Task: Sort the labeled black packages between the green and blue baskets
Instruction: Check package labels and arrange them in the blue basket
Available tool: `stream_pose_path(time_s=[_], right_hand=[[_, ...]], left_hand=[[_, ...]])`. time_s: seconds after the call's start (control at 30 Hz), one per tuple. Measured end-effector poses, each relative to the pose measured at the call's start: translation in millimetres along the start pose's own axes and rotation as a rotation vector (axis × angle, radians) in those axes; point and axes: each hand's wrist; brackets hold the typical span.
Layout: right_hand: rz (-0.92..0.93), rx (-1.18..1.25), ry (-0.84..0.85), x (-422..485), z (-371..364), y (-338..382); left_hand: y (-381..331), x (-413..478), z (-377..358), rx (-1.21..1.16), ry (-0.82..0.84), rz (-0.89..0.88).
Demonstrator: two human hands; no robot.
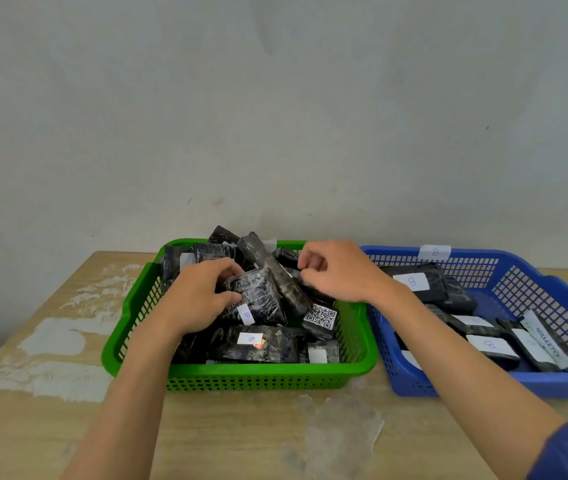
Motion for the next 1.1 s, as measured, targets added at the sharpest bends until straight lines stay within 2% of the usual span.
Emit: stream_pose_path(time_s=[0.07, 0.13, 0.2, 0.33, 0.37, 0.43, 0.5, 0.53, 0.63, 0.8, 0.9, 0.97, 1.0, 1.07, 1.1], right_hand=[[-0.008, -0.113, 0.14, -3, -9, 8], [-0.012, -0.251, 0.164, -4, -22, 12], [-0.014, -0.19, 0.062, 0, -27, 13], [-0.091, 0.175, -0.22, 8, 3, 12], [-0.083, 0.202, -0.211, 9, 9, 13], [-0.047, 0.173, -0.029, 10, 8, 19], [-0.032, 0.003, 0.124, 12, -13, 27], [-0.027, -0.097, 0.126, 13, -26, 30], [-0.034, -0.213, -0.027, 18, -46, 33], [-0.121, -0.094, -0.082, 19, -45, 37], [-0.113, 0.173, -0.153, 18, -27, 37], [-0.071, 0.377, -0.292, 21, -4, 38], [-0.02, 0.394, -0.378, 23, 8, 38], [0.102, 0.24, -0.444, 29, 26, 39], [0.152, 0.115, -0.41, 33, 28, 38]], left_hand=[[0, 0, 2, -0.009, 0.013, 0.012], [2, 0, 5, -0.021, 0.01, -0.002], [6, -2, 10, -0.047, -0.009, -0.023], [18, -4, 24, -0.085, -0.015, -0.027], [20, -5, 27, -0.094, -0.005, -0.027], [23, -6, 29, -0.105, 0.005, -0.041], [23, -6, 30, -0.114, 0.003, -0.052], [23, -6, 30, -0.126, 0.002, -0.055], [24, -6, 30, -0.145, -0.01, -0.064], [25, -6, 30, -0.168, -0.02, -0.058], [28, -5, 29, -0.175, -0.02, -0.066], [30, -5, 28, -0.18, -0.024, -0.064], [30, -4, 27, -0.182, -0.025, -0.059], [32, -4, 27, -0.181, -0.024, -0.051], [32, -3, 26, -0.178, -0.024, -0.049]])
Point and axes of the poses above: each hand's wrist, its own x-axis towards the middle knuckle, its own z-axis out of the back of the hand, y = z × x, and after that the axes turned 4 degrees about x, right-handed
